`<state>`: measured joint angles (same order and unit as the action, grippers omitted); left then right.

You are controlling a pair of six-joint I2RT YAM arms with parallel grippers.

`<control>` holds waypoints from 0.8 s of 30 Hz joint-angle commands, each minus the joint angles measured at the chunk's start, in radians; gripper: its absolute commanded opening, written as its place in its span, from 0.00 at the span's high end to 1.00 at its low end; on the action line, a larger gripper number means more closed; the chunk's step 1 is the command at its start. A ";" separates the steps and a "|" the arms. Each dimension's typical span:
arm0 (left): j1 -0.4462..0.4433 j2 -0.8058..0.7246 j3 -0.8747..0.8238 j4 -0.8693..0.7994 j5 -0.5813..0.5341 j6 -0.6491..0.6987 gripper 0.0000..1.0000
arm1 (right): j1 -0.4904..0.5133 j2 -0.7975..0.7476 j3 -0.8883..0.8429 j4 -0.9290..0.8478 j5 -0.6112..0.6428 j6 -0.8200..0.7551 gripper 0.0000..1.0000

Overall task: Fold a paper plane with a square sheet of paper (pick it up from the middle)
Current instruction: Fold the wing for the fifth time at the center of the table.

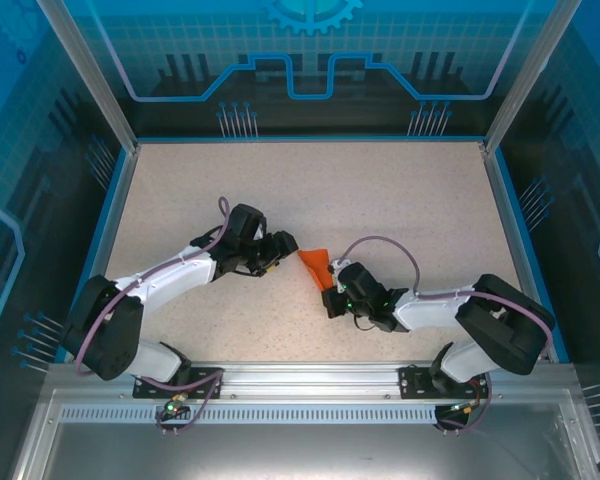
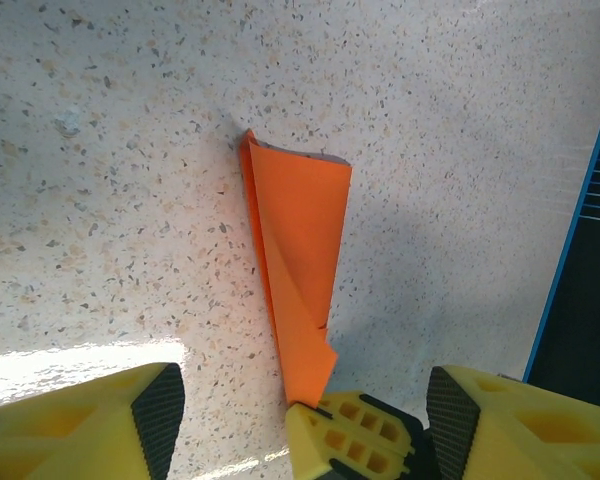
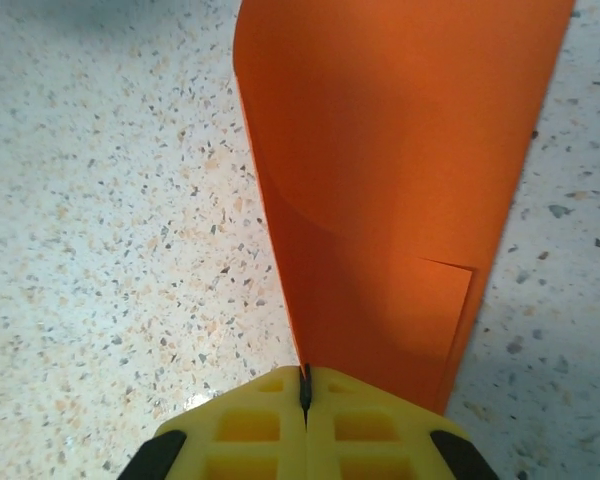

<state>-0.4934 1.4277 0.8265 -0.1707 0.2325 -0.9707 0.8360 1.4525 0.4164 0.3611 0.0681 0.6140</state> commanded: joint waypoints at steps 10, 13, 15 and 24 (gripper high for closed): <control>-0.007 0.078 -0.009 0.110 0.102 -0.008 0.46 | -0.179 0.077 -0.071 0.338 -0.395 0.167 0.96; -0.018 0.096 -0.010 0.131 0.121 -0.003 0.51 | -0.201 0.106 -0.063 0.360 -0.431 0.191 0.96; -0.025 0.111 -0.012 0.153 0.134 -0.005 0.54 | -0.212 0.124 -0.058 0.365 -0.444 0.203 0.97; -0.058 0.188 -0.001 0.281 0.211 0.001 0.61 | -0.271 0.203 -0.099 0.494 -0.477 0.339 0.96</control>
<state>-0.5396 1.5864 0.8265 0.0425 0.3840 -0.9699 0.5888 1.6302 0.3401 0.7738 -0.3771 0.8886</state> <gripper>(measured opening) 0.393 0.043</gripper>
